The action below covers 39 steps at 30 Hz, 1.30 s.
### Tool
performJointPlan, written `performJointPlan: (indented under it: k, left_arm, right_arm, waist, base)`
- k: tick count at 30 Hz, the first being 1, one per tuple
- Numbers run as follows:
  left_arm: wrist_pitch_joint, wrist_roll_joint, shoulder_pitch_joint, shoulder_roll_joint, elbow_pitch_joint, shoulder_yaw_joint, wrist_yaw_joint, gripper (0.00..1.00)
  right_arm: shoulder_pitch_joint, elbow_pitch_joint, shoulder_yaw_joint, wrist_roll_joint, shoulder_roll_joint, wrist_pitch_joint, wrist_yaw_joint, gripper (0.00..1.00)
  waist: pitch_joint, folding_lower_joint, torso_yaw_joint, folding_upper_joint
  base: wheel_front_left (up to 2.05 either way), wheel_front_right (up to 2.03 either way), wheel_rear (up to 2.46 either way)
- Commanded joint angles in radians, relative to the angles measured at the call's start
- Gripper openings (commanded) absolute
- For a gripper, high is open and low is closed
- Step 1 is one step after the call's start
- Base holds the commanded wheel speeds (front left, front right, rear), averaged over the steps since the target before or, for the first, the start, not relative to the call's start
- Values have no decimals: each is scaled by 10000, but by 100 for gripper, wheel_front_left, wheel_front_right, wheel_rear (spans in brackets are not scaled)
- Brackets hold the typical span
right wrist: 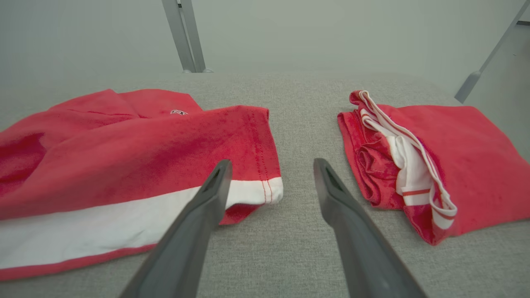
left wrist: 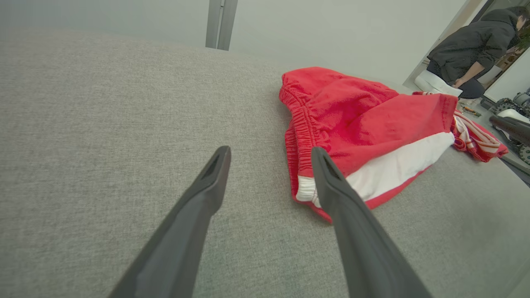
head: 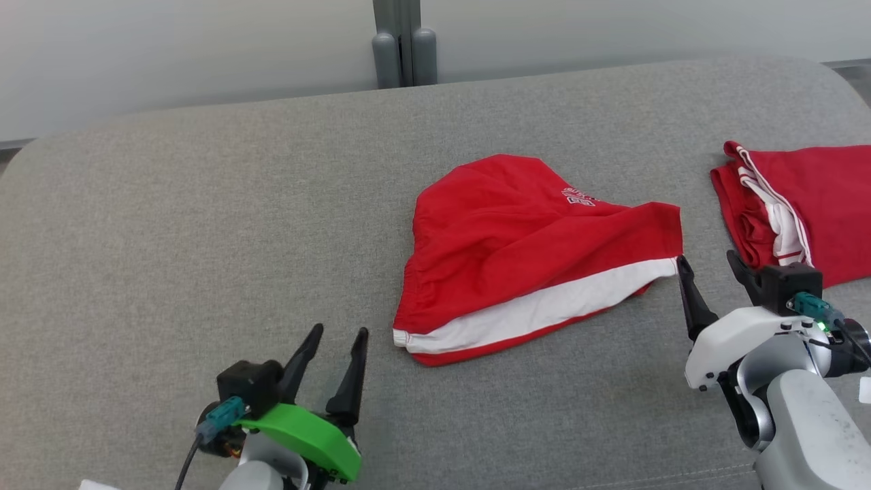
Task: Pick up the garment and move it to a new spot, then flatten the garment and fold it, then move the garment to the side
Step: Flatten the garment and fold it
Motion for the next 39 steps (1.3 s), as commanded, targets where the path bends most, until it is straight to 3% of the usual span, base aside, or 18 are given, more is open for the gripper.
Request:
performJointPlan:
  k: [1, 13, 32, 33, 34, 35, 36, 37, 39]
  left_arm:
    - [34, -268, -314, 153, 139, -386, -30, 100]
    - [-1, -1928, -2051, 709, 824, -3406, -30, 100]
    - [-157, -3320, -2992, 935, 1783, -5046, -30, 100]
    - [-165, -3371, -3003, 945, 1788, -5070, -30, 96]
    - [-173, -3383, -3026, 962, 1807, -5113, -30, 78]
    - [-180, -3400, -3052, 971, 1815, -5139, -30, 48]
    - [-169, -3447, -3111, 969, 1830, -5197, -30, 16]
    - [-174, -3477, -3127, 953, 1848, -5206, -30, 0]
    - [-177, -3451, -3179, 889, 1840, -5160, -30, 0]
  right_arm:
    - [-243, 241, -74, 58, -79, 204, 0, 100]
    - [-1781, 2266, 435, 766, -236, 684, 0, 100]
    - [-2368, 3289, 1715, 1930, -396, -49, 0, 100]
    - [-2381, 3311, 1760, 1971, -412, -90, 0, 74]
    - [-2397, 3343, 1812, 2015, -425, -99, 0, 49]
    - [-2416, 3364, 1864, 2044, -432, -104, 0, 39]
    - [-2466, 3399, 1977, 2133, -453, -144, 0, 0]
    - [-2481, 3425, 2029, 2167, -471, -160, 0, 0]
    - [-2508, 3474, 2119, 2255, -498, -178, 0, 0]
  waist:
    - [297, 1, 50, 0]
    - [1173, 1, 159, 0]
    - [1275, 1, 41, 0]
    - [1269, 1, 39, 0]
    - [1262, 1, 35, 0]
    - [1257, 1, 32, 0]
    - [1241, 1, 32, 0]
    - [1231, 1, 33, 0]
    - [1209, 1, 33, 0]
  base:
    - [0, 0, 0]
    - [0, 0, 0]
    - [0, 0, 0]
    - [0, 0, 0]
    - [0, 0, 0]
    - [0, 0, 0]
    - [0, 0, 0]
    - [0, 0, 0]
    - [0, 0, 0]
